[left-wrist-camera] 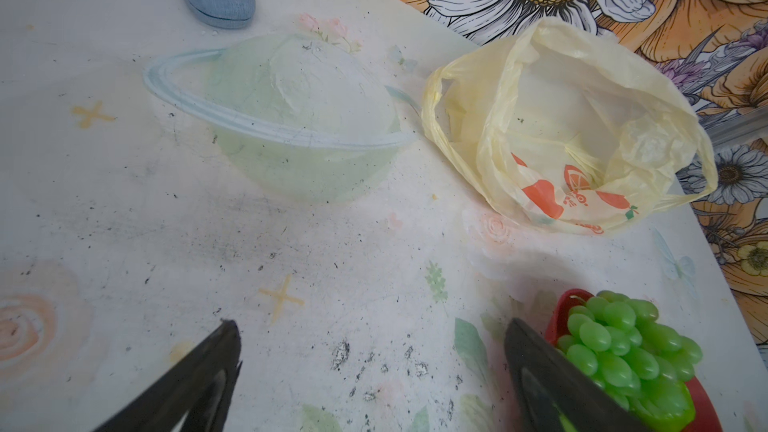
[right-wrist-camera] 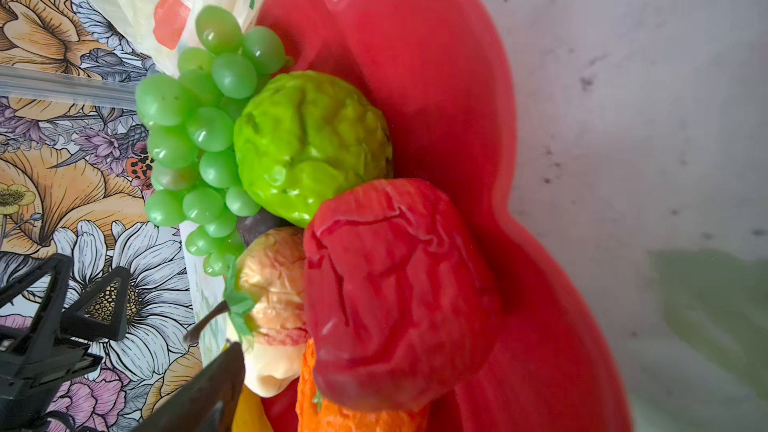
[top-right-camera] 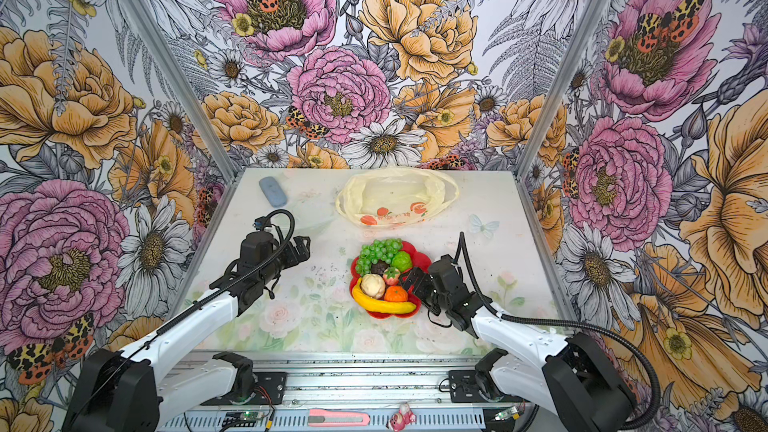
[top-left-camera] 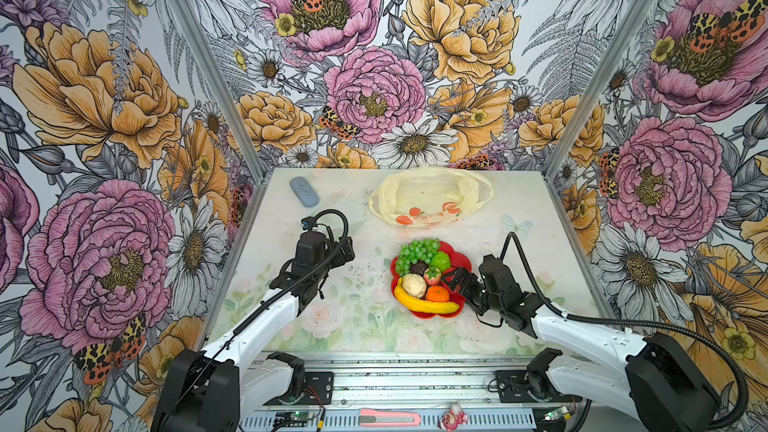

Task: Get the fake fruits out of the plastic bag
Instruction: 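Release the bag beyond the plate and bring the left gripper back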

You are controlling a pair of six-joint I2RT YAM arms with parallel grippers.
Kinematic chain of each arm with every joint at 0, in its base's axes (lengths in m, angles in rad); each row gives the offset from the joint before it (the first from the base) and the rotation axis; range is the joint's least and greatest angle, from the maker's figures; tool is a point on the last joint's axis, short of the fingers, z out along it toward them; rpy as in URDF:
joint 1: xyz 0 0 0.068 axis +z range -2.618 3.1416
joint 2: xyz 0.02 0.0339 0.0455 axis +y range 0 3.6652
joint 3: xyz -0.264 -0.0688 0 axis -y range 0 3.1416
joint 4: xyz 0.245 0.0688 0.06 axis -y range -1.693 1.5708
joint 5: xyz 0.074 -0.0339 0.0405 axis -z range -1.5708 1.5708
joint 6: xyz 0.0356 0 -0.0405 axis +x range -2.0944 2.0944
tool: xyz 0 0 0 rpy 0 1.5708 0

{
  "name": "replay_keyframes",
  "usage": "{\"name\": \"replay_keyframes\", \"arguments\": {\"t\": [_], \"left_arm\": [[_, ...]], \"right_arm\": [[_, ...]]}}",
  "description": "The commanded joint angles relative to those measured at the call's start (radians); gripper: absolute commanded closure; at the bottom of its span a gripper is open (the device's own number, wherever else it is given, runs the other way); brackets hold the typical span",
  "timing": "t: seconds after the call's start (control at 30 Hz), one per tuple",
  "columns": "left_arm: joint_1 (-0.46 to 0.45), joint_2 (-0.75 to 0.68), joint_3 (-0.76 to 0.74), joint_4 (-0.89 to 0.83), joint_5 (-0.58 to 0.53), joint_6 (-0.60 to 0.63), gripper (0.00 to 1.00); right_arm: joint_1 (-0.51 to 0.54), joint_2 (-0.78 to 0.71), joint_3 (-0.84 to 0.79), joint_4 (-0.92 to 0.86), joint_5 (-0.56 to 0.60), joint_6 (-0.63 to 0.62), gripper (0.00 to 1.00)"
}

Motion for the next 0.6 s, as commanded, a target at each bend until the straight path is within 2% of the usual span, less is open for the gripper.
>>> {"name": "replay_keyframes", "arguments": {"t": [0.0,0.27,0.57], "left_arm": [[0.01,-0.019,-0.017,0.042,0.034,-0.001,0.01],[0.014,-0.046,-0.027,0.028,0.009,0.006,0.01],[0.019,-0.054,-0.029,0.008,-0.01,0.003,0.01]], "right_arm": [[0.011,0.067,0.079,0.126,0.004,-0.015,0.01],[0.013,0.281,0.204,0.216,-0.026,-0.053,0.0],[0.02,0.39,0.284,0.206,0.009,-0.122,0.0]]}}
